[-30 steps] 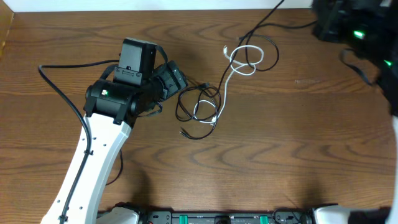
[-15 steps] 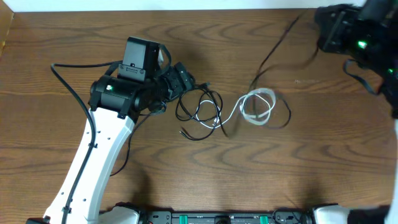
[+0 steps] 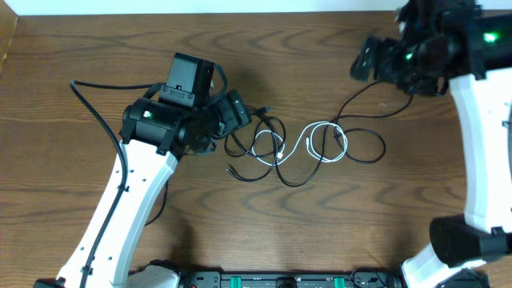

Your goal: Untangle cables

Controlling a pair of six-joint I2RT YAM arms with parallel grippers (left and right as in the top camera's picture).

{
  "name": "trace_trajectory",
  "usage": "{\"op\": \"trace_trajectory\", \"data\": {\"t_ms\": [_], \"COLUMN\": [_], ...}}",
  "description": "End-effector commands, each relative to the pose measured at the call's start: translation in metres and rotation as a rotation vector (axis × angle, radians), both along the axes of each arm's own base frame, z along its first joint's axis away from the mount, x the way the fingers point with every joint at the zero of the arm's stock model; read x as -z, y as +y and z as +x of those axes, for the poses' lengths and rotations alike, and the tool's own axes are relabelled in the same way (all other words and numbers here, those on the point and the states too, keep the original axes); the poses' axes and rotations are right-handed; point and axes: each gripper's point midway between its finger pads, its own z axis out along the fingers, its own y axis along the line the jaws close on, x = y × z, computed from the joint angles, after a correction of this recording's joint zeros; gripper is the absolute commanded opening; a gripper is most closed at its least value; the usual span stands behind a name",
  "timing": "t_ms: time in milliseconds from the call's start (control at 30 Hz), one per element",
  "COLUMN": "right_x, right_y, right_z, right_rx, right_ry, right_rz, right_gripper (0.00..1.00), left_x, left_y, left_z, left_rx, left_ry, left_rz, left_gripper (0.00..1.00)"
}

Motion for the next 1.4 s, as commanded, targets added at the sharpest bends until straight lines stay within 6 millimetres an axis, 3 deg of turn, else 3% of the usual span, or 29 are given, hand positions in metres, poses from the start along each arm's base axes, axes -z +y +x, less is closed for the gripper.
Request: {"op": "trace_trajectory", "data": {"t_ms": [0,200,367,533,667,867,1100,1233,1267,1367], "right_x": [0.027,0.084,0.134,0.176,0.199,0.232,0.254,0.265,0.268,0.271], "right_y": [0.022,0.060,0.088,0.101,0.099,0.100,0.105,0.115,0.116,0.120], "right_z": [-0.013,-0.034,-0.049,-0.067,-0.086,-0.106,-0.113,-0.106,-0.104,-0.098], "right_rx": [-0.100,-0.251,-0.332,-0.322,-0.334,-0.302,-0.264,-0.261,-0.256,-0.243], "right_ry": [0.126,0.325,0.433,0.507,0.568,0.619,0.614,0.558,0.547,0.520], "right_rz": [-0.005,-0.075,-0.118,-0.137,-0.164,-0.190,-0.193,-0.178,-0.173,-0.159], "right_gripper": [0.99,0.99,0.99,0.99,0.99,0.99,0.99,0.99,0.93,0.47], "left_x": [0.011,0.018,0.020,0.024,0.026,0.026,0.026,0.027,0.027,0.028], "left_y": [0.020,0.024,0.045,0.063,0.074,0.075,0.074,0.074,0.074,0.075], "left_z": [0.002,-0.002,0.000,-0.004,-0.007,-0.008,-0.009,-0.010,-0.010,-0.012], "left_rx": [-0.039,-0.031,-0.097,-0.144,-0.173,-0.175,-0.172,-0.172,-0.172,-0.171], "left_ry": [0.000,0.026,0.021,0.064,0.090,0.093,0.098,0.102,0.105,0.111], "left_rz": [0.117,0.140,0.231,0.241,0.248,0.247,0.243,0.244,0.245,0.247], "left_gripper": [0.86,0.86,0.86,0.86,0.86,0.86,0.86,0.86,0.86,0.86]}}
